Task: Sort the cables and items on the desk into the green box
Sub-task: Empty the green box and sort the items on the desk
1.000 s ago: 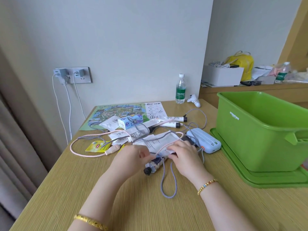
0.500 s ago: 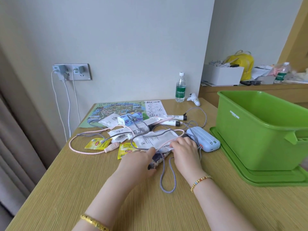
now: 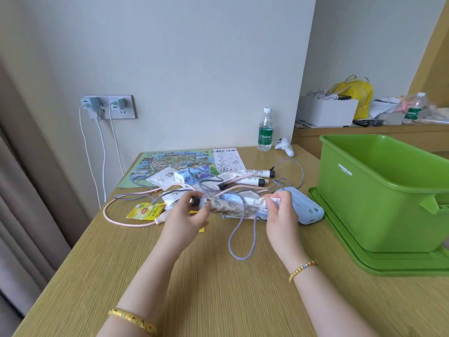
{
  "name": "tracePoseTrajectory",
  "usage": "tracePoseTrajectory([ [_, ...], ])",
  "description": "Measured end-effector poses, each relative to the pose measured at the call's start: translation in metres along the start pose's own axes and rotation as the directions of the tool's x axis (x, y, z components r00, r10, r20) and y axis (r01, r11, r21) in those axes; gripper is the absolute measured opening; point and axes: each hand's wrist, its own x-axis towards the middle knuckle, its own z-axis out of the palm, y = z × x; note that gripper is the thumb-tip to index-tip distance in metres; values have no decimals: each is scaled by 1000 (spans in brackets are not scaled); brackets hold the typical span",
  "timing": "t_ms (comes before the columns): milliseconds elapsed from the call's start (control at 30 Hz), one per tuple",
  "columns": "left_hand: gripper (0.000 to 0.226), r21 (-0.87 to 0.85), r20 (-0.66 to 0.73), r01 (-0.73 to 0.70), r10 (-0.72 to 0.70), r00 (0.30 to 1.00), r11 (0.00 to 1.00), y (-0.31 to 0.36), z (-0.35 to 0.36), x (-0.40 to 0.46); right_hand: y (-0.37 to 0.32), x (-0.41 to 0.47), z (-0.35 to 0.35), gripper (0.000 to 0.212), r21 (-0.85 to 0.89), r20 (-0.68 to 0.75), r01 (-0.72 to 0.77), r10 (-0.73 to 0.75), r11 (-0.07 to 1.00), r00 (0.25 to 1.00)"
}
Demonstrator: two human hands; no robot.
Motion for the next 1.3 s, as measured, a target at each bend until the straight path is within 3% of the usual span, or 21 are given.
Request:
tracePoseTrajectory([
  [133,6,-319,-116,184,-231,966,930,2,-8,5,0,6,-5,12,42,-175,-54,61,998,983],
  [233,8,-374,-165,283,-363,917,883,2,-24,12,-1,8,-13,12,8,-289,-35,36,999,957],
  [300,12,-349,-199,319,-402,894,881,-2,-29,15,-4,8,-18,10,-156,-322,71,-118,985,939],
  [367,16,-352,-200,326,-410,890,877,-6,-27,15,-9,5,-19,8,-394,-283,213,-338,894,898],
  [433,19,-365,-191,315,-402,896,876,-9,-23,15,-11,5,-18,12,-463,-280,265,-423,846,862],
  [500,20,-416,-193,289,-395,898,862,-8,-21,13,-14,5,-19,9,-340,-374,163,-293,926,880],
  [567,19,-492,-205,238,-377,903,837,-5,-19,11,-13,7,-22,9,-74,-456,34,-64,997,888],
  [700,17,-560,-184,173,-325,927,810,13,-3,6,-22,11,-30,10,290,-438,-112,236,950,868],
  [767,18,-575,-163,171,-317,934,800,30,11,6,-37,16,-37,14,360,-404,-132,282,924,870],
  [867,20,-522,-92,167,-249,964,837,65,36,9,-66,32,-64,20,311,-461,-17,166,950,872],
  [1067,21,-382,124,129,-88,988,915,147,110,19,-110,69,-162,28,121,-618,185,-72,975,783],
  [1167,28,-360,246,158,-69,967,919,177,159,16,-105,79,-210,33,72,-656,123,-46,990,753],
  [1300,31,-188,318,170,-104,942,967,193,220,13,-76,84,-248,40,-18,-587,-116,83,993,805],
])
